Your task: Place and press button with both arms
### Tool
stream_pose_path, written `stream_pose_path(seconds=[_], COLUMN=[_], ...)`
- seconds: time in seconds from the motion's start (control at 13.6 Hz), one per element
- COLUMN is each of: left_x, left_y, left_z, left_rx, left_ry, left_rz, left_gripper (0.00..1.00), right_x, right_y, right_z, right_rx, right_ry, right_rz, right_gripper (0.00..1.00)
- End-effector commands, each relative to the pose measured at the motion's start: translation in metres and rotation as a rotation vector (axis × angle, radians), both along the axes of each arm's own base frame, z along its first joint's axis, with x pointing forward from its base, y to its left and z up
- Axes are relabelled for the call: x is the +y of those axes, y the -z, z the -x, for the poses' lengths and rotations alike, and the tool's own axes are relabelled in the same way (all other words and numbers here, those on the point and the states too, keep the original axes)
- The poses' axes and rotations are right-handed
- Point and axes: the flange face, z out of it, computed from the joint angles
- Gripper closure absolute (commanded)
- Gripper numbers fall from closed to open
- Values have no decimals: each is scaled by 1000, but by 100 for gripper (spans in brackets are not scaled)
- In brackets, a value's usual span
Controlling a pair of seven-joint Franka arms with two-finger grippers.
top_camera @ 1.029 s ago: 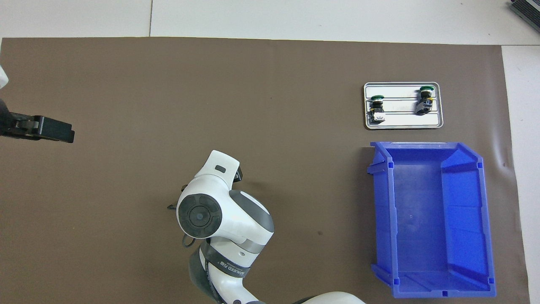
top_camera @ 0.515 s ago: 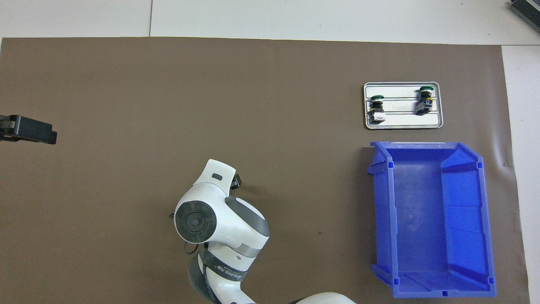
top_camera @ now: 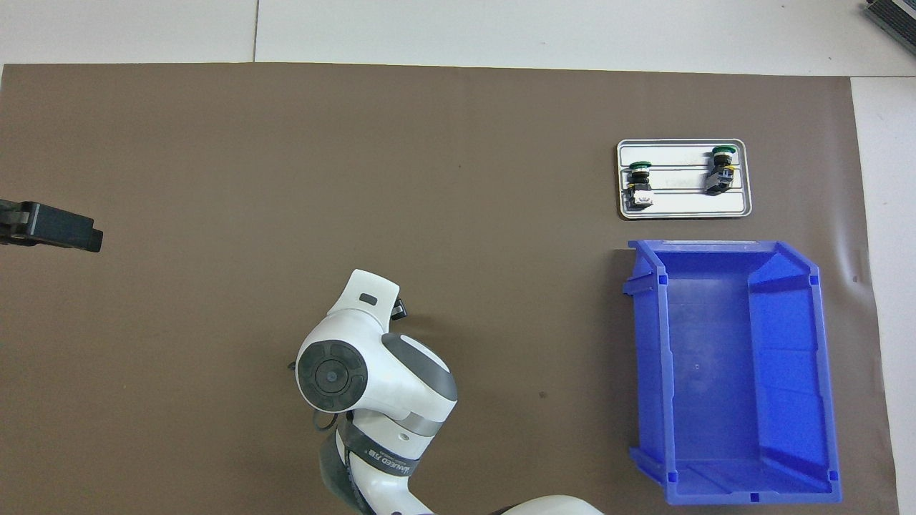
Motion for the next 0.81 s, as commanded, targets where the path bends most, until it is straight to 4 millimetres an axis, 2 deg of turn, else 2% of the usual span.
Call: stream_pose_path(seconds=[0.0, 0.22, 0.29, 0.44, 0.74], left_x=[0, 4, 6, 8, 8], left_y=[0, 1, 2, 4, 7], left_z=[3, 5, 6, 8, 10], left_rx=[17, 21, 26, 27, 38], left_ry=[6, 3, 0, -2, -4], left_rz=[10, 8, 6, 6, 6], left_gripper=[0, 0, 0, 0, 0], right_x=[0, 0, 0, 0, 2], right_y=[-1, -3, -3, -4, -10], right_z=[0, 0, 0, 0, -2], right_rx=[-23, -33, -34, -45, -45], right_ry=[-38, -43, -44, -54, -39], right_rz=[4, 6, 7, 15, 17], right_gripper=[50, 51, 62, 100, 100])
